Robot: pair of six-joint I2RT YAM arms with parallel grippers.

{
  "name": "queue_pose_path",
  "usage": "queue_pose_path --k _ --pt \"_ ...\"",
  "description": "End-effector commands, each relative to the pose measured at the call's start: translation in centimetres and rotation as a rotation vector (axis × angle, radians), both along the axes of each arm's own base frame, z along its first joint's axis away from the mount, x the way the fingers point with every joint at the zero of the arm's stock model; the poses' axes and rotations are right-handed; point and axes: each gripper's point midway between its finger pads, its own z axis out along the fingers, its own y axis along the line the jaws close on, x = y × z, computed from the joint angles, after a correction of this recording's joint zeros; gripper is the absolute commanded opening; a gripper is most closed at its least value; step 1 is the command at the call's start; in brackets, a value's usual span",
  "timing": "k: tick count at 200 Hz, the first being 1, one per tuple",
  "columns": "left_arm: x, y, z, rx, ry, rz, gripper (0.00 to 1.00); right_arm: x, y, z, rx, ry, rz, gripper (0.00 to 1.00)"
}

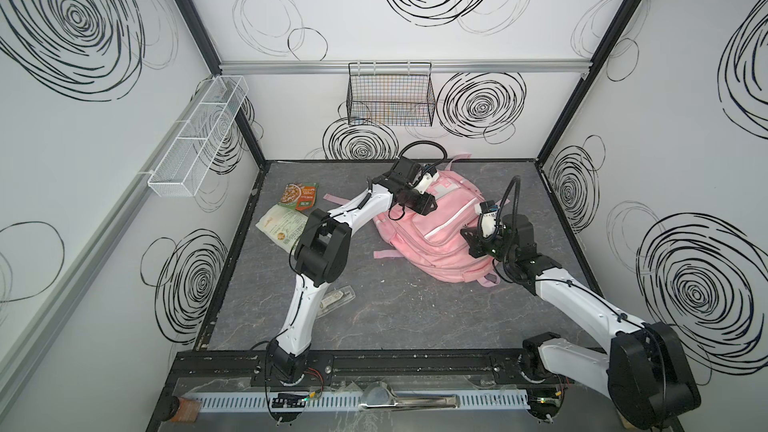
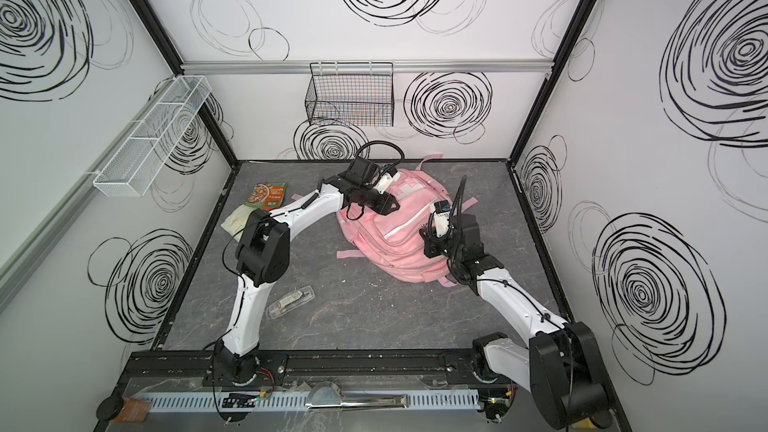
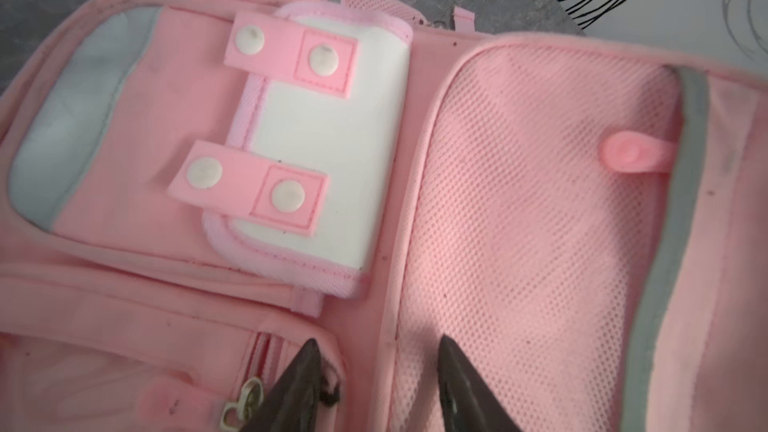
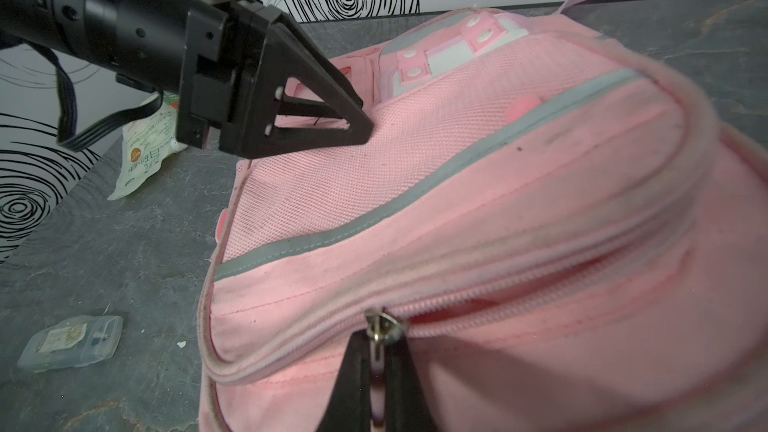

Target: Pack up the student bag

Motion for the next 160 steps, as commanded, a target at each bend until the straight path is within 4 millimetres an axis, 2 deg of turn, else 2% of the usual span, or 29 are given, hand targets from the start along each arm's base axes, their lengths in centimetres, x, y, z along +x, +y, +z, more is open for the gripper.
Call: queue_pose_path --k 1,20,49,66,84,118,135,145,160 --pt "-2.5 -1.7 -1.6 -0.024 0.070 -0.139 0.48 0.4 0.6 1.3 0.003 -0.040 0.037 0.00" --pt "-3.1 -2.6 -1.6 -0.074 0.101 -0.179 0.47 0.5 0.7 1.4 0.003 -0.050 0.046 0.00" --pt "-2.6 -2.8 -3.1 -0.084 0.154 -0.159 0.36 1.0 0.9 2.1 -0.004 -0.065 0.053 0.00" --pt "-2.6 -2.8 -3.3 -0.116 0.185 -0.160 0.23 1.2 0.9 2.4 -0.011 -0.069 0.057 0.00" --pt "-2.1 -2.8 -2.5 -0.185 0.218 -0.139 0.00 1.5 0.6 2.4 -0.027 -0.065 0.038 0.00" --pt "1.1 -0.8 0.1 -0.316 0.191 0.071 0.00 0.9 0.5 2.4 -0.022 -0.041 0.026 0.00" --pt "2.9 0.8 1.5 -0.397 0.199 0.235 0.00 0.0 0.8 2.1 -0.003 -0.030 0.032 0.00" --pt "4.0 1.6 1.7 -0.409 0.216 0.322 0.00 -0.7 1.2 1.9 0.003 -0.021 0.038 0.00" --pt "5.0 2.0 2.4 -0.427 0.200 0.386 0.00 -1.7 1.8 1.4 0.003 -0.008 0.047 0.00"
